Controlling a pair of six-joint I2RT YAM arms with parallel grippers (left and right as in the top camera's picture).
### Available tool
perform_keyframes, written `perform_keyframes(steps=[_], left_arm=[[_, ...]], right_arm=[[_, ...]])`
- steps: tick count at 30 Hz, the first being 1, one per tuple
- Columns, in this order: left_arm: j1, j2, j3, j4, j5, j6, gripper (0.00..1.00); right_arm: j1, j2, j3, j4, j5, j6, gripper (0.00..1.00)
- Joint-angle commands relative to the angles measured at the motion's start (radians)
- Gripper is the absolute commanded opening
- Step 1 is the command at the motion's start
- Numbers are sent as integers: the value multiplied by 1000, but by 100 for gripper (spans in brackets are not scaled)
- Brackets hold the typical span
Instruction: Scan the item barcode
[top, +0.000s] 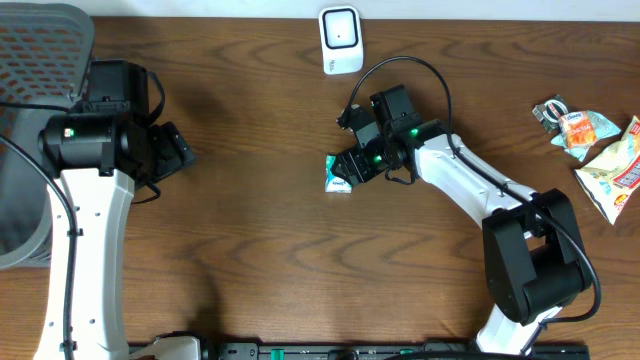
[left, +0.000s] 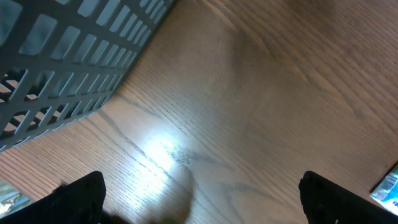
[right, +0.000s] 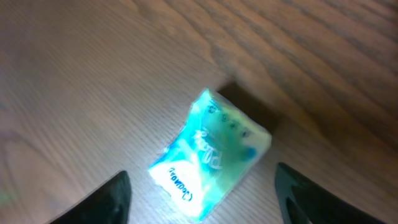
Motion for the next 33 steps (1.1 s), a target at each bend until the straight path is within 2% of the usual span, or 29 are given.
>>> perform_keyframes(steps=[1, 2, 3, 4, 6, 15, 24, 30, 33], left_arm=[[5, 4, 4, -3, -10, -9, 98], [5, 4, 4, -3, -10, -9, 98], [5, 4, 4, -3, -10, -9, 98], [5, 4, 4, -3, -10, -9, 98], [5, 4, 4, -3, -10, -9, 98], [5, 4, 4, -3, -10, -9, 98], [5, 4, 4, -3, -10, -9, 98], [5, 4, 4, -3, -10, -9, 98], [5, 4, 4, -3, -10, -9, 98]], right_arm=[[-5, -11, -1, 6, 39, 26, 77], [-5, -11, -1, 10, 39, 27, 84], [-5, -11, -1, 18, 39, 27, 97], [-5, -11, -1, 32, 39, 27, 99], [-5, -11, -1, 59, 39, 30, 99], [-33, -31, -1, 70, 24, 246, 99], [-113, -126, -1, 19, -177, 251, 99], [-105, -125, -2, -18, -142, 256, 99], [-105, -125, -6, -20, -70, 355, 99]])
